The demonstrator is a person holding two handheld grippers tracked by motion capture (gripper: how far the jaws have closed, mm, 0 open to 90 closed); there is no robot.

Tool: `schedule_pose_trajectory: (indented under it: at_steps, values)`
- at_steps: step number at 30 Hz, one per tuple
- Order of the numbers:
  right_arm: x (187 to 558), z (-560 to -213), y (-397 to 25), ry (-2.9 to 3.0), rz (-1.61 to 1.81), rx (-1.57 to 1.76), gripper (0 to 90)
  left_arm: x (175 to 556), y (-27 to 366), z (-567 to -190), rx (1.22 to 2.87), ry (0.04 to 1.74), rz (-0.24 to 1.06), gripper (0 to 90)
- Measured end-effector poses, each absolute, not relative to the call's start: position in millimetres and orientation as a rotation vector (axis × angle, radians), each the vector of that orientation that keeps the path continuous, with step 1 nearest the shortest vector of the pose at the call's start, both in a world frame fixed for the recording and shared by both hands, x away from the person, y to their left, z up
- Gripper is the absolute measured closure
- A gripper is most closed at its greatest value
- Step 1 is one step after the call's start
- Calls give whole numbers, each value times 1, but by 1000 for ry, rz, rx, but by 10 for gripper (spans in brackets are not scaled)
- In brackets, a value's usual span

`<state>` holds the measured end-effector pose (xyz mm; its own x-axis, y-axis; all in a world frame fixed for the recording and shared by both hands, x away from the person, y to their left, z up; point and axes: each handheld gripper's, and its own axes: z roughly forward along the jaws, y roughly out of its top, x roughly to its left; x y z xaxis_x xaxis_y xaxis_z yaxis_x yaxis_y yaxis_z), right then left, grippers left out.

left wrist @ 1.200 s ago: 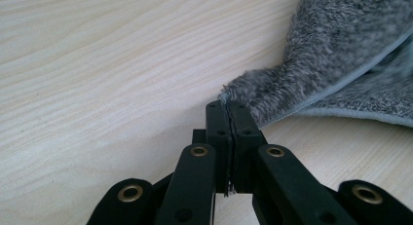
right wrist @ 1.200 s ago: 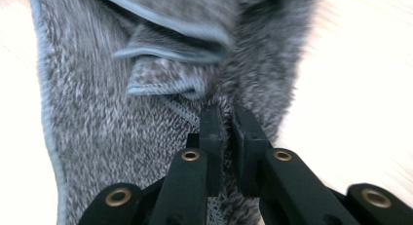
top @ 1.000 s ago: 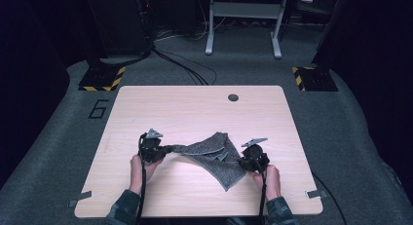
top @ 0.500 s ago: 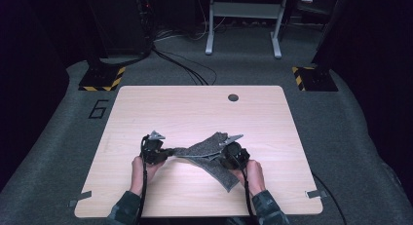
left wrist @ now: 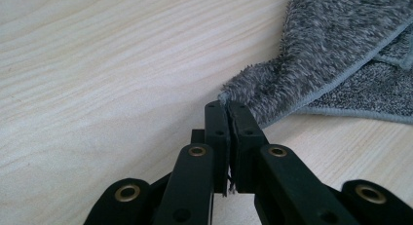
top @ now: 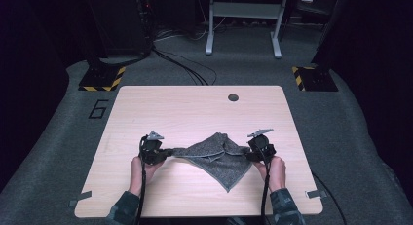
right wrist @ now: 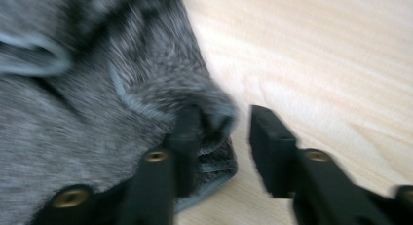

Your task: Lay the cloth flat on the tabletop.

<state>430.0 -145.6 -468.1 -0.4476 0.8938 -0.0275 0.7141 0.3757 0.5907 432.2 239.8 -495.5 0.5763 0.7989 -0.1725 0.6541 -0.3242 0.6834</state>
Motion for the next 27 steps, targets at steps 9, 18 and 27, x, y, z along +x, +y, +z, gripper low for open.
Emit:
schedule_pose_trajectory:
  at_steps: [9, 18, 27]
  values:
    - [405, -467, -90, 2456, 900, 1276, 564, 433, 239, -498, 2084, 1160, 245, 868]
    - [437, -494, -76, 2453, 1001, 1428, 723, 432, 238, -498, 2077, 1159, 247, 875]
    - [435, -478, -78, 2367, 923, 1286, 885, 432, 245, -491, 2058, 1155, 280, 879]
